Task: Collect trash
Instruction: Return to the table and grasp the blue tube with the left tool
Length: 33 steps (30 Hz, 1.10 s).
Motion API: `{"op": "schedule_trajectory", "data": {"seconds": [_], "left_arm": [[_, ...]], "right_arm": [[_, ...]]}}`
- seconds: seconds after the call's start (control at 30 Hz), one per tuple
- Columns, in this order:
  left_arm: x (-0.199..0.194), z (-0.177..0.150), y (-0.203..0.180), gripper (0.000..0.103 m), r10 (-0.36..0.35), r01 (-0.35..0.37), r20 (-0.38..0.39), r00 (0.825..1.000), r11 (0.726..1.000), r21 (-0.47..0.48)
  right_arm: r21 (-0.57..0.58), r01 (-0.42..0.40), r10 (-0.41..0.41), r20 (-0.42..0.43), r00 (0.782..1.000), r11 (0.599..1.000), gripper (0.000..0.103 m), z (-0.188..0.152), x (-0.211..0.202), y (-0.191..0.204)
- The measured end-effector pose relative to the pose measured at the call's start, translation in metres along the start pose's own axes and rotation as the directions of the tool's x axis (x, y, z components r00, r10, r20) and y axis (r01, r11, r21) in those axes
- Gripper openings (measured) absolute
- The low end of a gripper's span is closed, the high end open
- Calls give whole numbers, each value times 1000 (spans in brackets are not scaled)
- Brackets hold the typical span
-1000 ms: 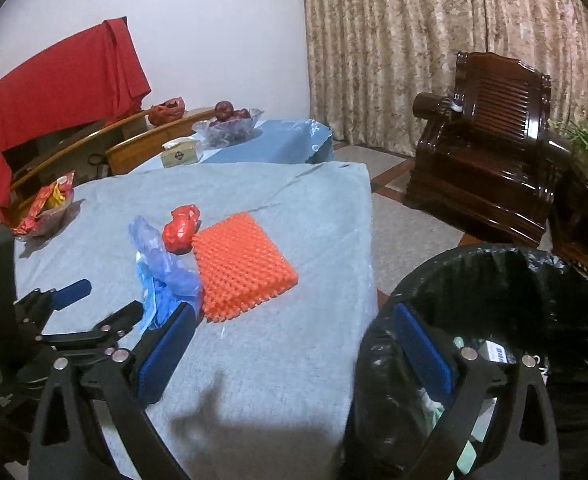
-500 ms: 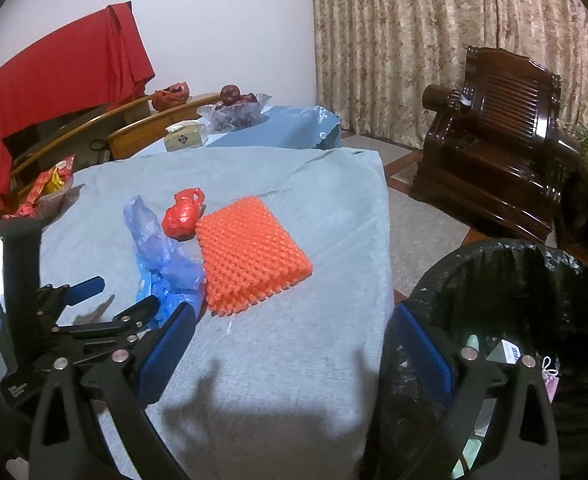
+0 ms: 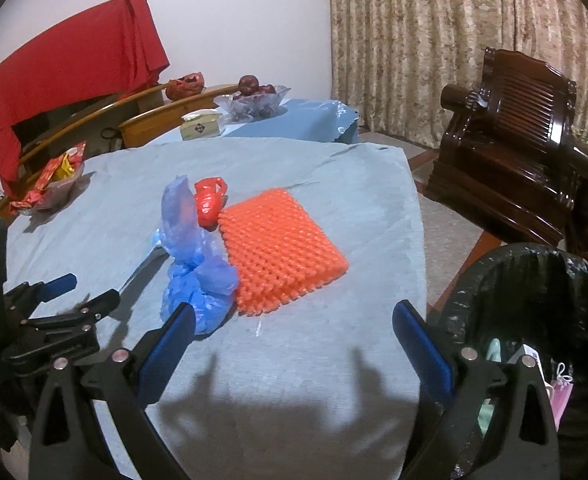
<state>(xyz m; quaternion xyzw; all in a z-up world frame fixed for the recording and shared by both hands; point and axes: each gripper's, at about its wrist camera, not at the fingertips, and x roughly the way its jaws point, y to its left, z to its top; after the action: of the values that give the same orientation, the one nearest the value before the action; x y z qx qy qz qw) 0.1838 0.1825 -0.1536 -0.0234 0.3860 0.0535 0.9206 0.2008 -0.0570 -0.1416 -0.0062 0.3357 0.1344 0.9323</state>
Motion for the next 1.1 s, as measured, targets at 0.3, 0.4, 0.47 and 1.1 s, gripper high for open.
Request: {"op": "schedule_trajectory", "data": {"seconds": [0.3,0.4,0.47,1.1], "left_arm": [[26,11,-7,80,-19,18,-42,999,1000,-8],[33,15,-8,80,-18,18,-55,998,1000,-14],[39,17,-7,80,-18,17,-70,997,1000,-20],[70,51,-21,78,-22,23,-103,995,1000,10]], "right_arm": [[-7,12,-12,-3,1000,1000,97,1,0,1],[-7,11,-11,-3,1000,1000,97,1,1,2],[-11,9,-10,-3,1000,1000,97,1,1,2],[-11,2,-2,-37,999,1000,96,17,48,12]]}}
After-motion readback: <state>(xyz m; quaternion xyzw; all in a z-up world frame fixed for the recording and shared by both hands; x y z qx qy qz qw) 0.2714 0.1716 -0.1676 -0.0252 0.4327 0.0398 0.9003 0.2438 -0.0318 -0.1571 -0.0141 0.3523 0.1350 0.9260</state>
